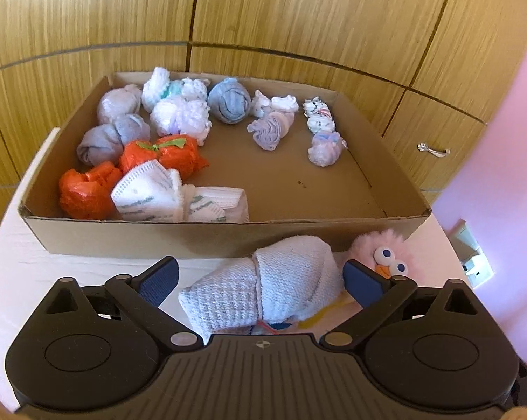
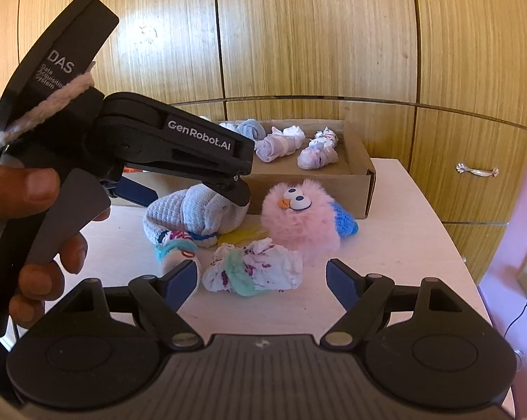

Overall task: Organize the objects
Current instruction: 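Grasp the pale blue knit sock with the left gripper while the right grasps a pink-print sock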

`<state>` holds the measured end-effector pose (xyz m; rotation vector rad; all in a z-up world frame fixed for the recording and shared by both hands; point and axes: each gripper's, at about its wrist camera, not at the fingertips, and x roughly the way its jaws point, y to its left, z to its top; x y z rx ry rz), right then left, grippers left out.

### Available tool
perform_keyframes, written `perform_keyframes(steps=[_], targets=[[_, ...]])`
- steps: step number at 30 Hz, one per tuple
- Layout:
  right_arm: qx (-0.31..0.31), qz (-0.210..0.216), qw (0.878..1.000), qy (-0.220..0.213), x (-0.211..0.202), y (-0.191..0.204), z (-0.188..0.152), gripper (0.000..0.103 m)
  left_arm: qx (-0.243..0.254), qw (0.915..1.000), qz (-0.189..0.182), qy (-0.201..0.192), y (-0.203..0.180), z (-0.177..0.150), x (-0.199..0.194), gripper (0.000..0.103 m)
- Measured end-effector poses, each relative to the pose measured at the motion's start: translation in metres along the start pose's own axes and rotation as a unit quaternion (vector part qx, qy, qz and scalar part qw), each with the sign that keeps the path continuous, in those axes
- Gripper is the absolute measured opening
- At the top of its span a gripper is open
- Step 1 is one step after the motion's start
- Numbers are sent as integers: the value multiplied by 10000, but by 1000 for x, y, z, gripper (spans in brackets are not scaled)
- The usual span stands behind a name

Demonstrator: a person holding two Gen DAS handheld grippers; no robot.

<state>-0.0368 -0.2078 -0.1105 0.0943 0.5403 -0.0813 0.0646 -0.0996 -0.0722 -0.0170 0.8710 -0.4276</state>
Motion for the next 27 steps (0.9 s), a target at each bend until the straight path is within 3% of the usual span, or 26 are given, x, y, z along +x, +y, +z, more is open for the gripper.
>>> perform_keyframes(steps=[2,13,24,27], targets=[[-9,4,10000,36,2,0,0,77,39,10000,-25,44,0,0,2,91],[-135,-51,9999,47,2,5,-3,65,76,9999,-138,-48,14,2,-12,75],[-77,-270,9996,33,-8,-7,-6,62,204,9994,149,-240,40,-3,-30,75],[-97,-255,9996,2,-8,-8,-7,66,249,9990,289,-235,48,-4,-29,75]])
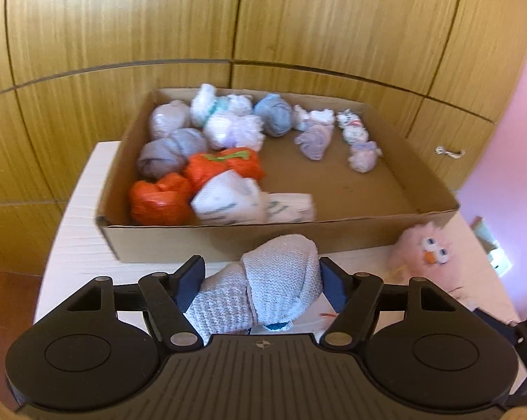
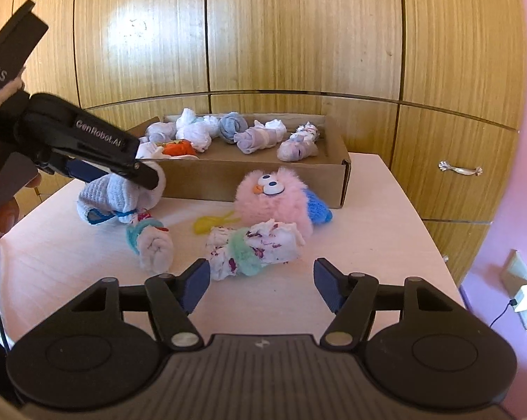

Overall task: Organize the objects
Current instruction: 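Grasp the pale blue knit sock with the left gripper while the right grasps a pink-print sock, then carry both socks into the box and open both grippers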

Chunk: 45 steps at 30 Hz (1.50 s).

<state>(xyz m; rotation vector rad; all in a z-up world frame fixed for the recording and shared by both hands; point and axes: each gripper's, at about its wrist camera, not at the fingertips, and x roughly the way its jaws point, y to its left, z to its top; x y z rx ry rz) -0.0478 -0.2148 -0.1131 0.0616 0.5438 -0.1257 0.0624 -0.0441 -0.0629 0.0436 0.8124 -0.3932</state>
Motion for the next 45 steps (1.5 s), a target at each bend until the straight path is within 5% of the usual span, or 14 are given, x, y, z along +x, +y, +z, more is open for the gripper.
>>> perform_keyframes(steps=[9,13,19,28,39,45], targets=[[-244,14,9997,-72,5,9,7,86,157,9995,82,-258,4,-6,-10,87],[-502,-4,9987,-101,9,14,10,83,107,9996,146,-209,10,-9,-8,92],[-578,2,9983,-7,14,12,7,62,102,9999,-8,-47,17,-13,5,89],[-482,55,9988,-96,8,8,4,59,256,9992,-312,-70,17,-17,-1,68],[-408,232,9984,-312,-16,0,16,59,544,9976,-344,-235,11,-3,-30,68],[-386,342,9970,-578,-37,-17,53,59,680,9959,-445,-405,2,34,-45,68]])
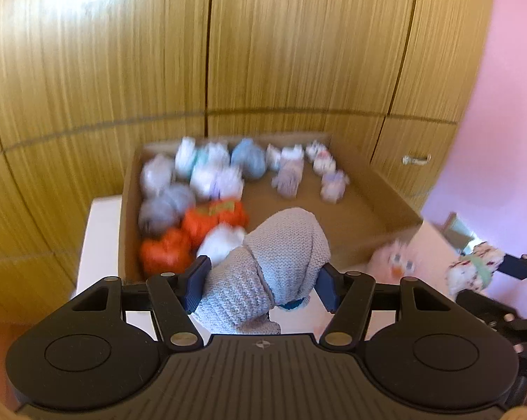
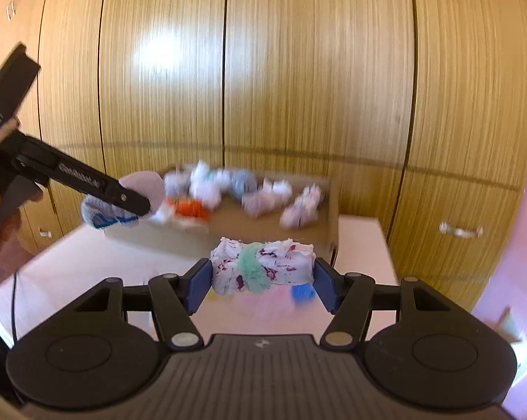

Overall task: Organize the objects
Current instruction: 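Carry both socks into the box and open both grippers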

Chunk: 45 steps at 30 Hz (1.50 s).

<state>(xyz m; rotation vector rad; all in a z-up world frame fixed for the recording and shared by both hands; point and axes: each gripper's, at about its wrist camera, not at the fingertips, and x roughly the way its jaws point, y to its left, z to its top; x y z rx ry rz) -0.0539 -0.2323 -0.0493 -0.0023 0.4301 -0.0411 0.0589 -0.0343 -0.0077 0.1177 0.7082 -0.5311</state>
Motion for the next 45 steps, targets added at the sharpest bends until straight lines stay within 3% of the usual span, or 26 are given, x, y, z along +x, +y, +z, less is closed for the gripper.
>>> perform_keyframes(steps=[7,13,23,29,32,36,39,41,45], targets=[[3,390,9991,-143,18,-34,59,59,313,9995,-72,-12,-10,53,21,68],[-298,898,9952,251,80,-53,87,60,507,9980,-200,326,-13,80,68,68],[-913,1304,9796,1224,184,-47,79,60,1044,9902,-144,912,-13,71,147,68],[-1463,1404,9645,1693,219,-38,71,60,1458,9851,-141,896,-19,66,163,69],[-1685,1456,9597,1717,227,-35,74,62,1638,9826,-32,874,-19,63,169,68],[-1837,1570,9537,1790,232,-34,79,62,1457,9849,-118,926,-11,66,175,71],[-1980,1563,9508,1800,230,-34,80,68,1400,9853,-153,969,-9,69,175,72],[-2000,1508,9523,1740,228,-36,81,74,1375,9858,-155,954,-8,69,173,74],[-1970,1451,9545,1707,224,-38,80,75,1396,9856,-116,948,-15,68,173,76]])
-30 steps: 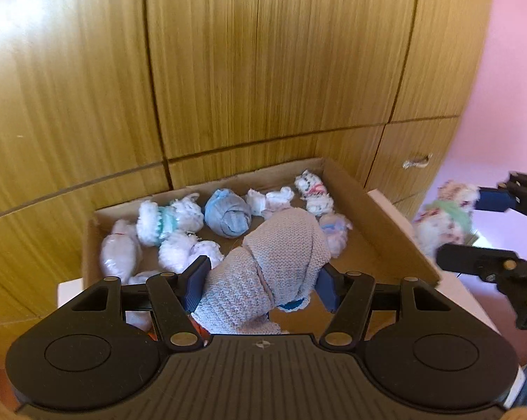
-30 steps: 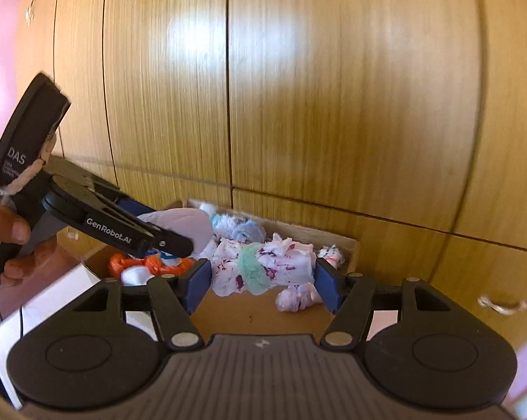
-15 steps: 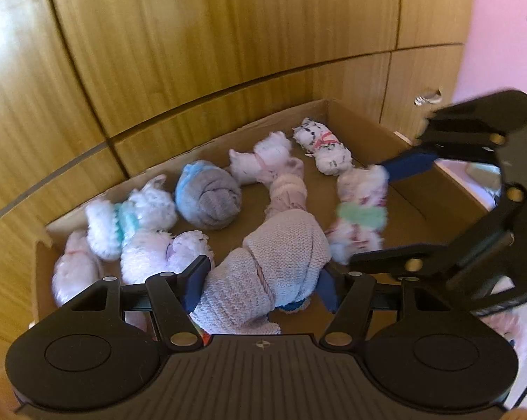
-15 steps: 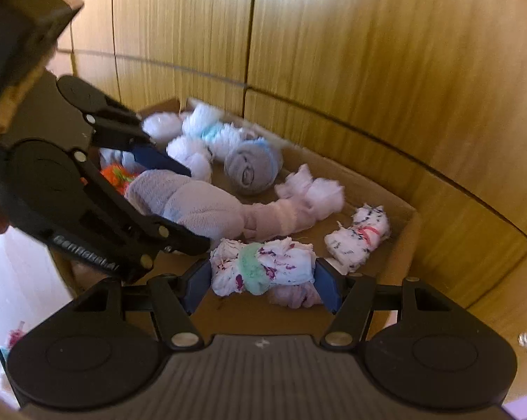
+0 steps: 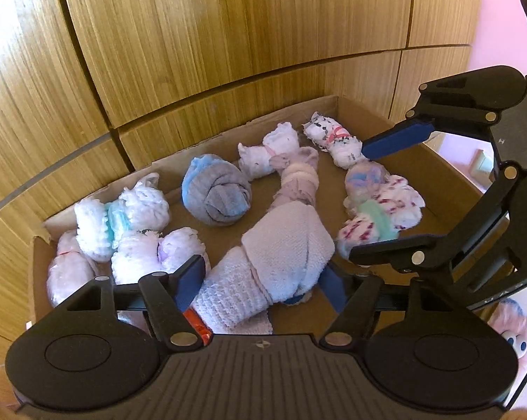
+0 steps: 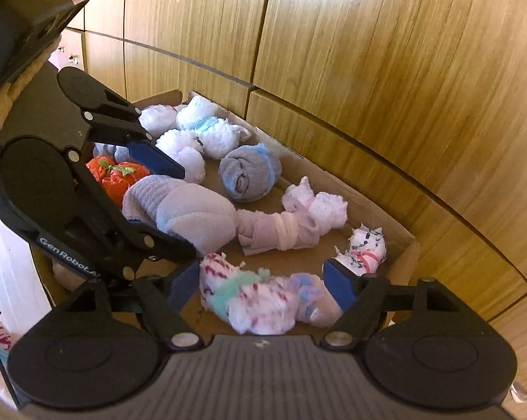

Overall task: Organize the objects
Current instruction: 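Carry both socks into the box and open both grippers, then withdraw both tools from the box back over the table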

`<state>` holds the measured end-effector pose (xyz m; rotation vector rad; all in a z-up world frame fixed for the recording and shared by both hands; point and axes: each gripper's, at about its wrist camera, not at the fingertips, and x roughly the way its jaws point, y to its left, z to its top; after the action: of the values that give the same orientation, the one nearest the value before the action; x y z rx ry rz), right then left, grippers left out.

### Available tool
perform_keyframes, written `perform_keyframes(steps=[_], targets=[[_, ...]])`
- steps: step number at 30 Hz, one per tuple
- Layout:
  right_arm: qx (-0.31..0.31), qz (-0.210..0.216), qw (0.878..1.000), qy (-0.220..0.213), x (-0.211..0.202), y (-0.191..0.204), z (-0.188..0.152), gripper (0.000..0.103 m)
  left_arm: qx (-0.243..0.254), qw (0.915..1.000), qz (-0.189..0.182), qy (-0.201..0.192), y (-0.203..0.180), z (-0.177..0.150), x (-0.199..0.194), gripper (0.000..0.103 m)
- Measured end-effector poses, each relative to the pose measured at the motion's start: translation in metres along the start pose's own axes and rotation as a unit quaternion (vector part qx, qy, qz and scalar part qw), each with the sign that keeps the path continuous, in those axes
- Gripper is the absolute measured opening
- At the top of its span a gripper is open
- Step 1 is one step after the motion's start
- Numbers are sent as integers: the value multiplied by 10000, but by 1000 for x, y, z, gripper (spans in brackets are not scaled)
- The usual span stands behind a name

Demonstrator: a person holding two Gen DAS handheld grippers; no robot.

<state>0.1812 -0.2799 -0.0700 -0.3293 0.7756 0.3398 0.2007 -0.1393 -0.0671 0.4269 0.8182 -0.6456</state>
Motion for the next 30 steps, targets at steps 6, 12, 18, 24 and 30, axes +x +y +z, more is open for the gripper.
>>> perform_keyframes(steps=[6,12,18,24,30], targets=[[-67,-54,10000,-16,-5,3,1,75,14,10000,63,-41,-2,1,-9,77],[23,-128,9998,-128,-16,2,5,78,15,9997,139,-179,-2,3,-25,82],[249,-231,9987,-371,-44,6,6,81,-48,9992,200,-357,-5,3,-51,85],[492,-390,9958,-671,-85,20,2,87,-190,9986,290,-387,-10,-5,-80,87],[662,-477,9927,-889,-118,43,-11,91,-185,9981,333,-479,-23,-23,-106,92]])
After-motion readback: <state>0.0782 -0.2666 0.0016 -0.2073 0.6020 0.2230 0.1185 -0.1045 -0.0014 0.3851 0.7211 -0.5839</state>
